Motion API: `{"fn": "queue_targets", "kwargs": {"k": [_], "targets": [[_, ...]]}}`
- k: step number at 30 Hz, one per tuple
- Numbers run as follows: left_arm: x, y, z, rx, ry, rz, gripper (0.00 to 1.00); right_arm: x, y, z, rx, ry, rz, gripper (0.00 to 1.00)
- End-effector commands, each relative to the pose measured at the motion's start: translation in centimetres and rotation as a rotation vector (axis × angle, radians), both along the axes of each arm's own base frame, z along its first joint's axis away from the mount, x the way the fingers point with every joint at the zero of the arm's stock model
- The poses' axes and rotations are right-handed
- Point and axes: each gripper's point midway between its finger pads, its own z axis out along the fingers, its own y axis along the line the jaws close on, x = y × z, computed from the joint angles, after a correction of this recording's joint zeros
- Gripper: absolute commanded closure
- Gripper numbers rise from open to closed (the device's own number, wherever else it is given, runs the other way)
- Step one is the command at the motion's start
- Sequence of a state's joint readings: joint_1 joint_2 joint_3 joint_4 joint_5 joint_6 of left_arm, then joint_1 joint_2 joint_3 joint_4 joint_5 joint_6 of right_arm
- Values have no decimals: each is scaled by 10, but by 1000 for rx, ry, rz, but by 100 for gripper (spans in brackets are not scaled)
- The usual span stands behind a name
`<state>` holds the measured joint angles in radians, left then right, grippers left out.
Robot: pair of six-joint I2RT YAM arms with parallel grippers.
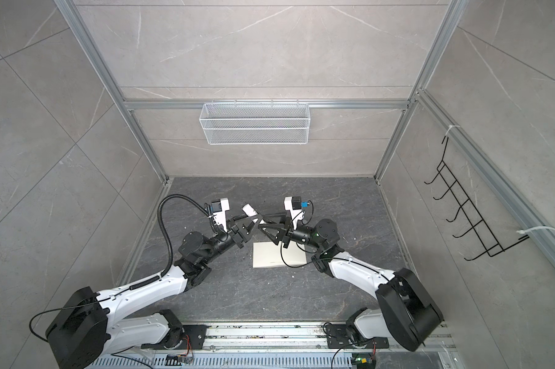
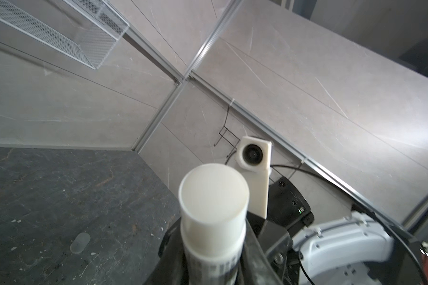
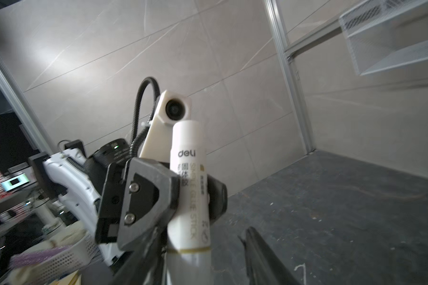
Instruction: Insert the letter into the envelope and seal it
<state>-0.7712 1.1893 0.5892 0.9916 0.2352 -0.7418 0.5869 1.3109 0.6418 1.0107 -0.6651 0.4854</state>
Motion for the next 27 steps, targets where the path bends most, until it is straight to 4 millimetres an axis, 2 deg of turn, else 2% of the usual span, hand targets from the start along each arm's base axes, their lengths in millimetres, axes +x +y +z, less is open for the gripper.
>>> {"fn": "queue_targets", "kwargs": {"k": [1,5,8,17,23,27], "targets": [[0,5,11,-26,18,25,100,8,-13,-14,-193,-224,-275,33],[2,8,15,-43,39,38,100,-7,-12,-26,-356,-499,-432,30],[3,10,16,-46,46,46,100,-13,-9,-26,-384,-600,-519,31],[5,11,15,-54,57,54,100,-11,-1,-15,-380,-695,-721,51],[5,10,14,-57,57,50,100,-11,5,-14,-377,-711,-761,62],[5,10,13,-56,59,50,100,-11,5,-13,-373,-704,-776,65]]}}
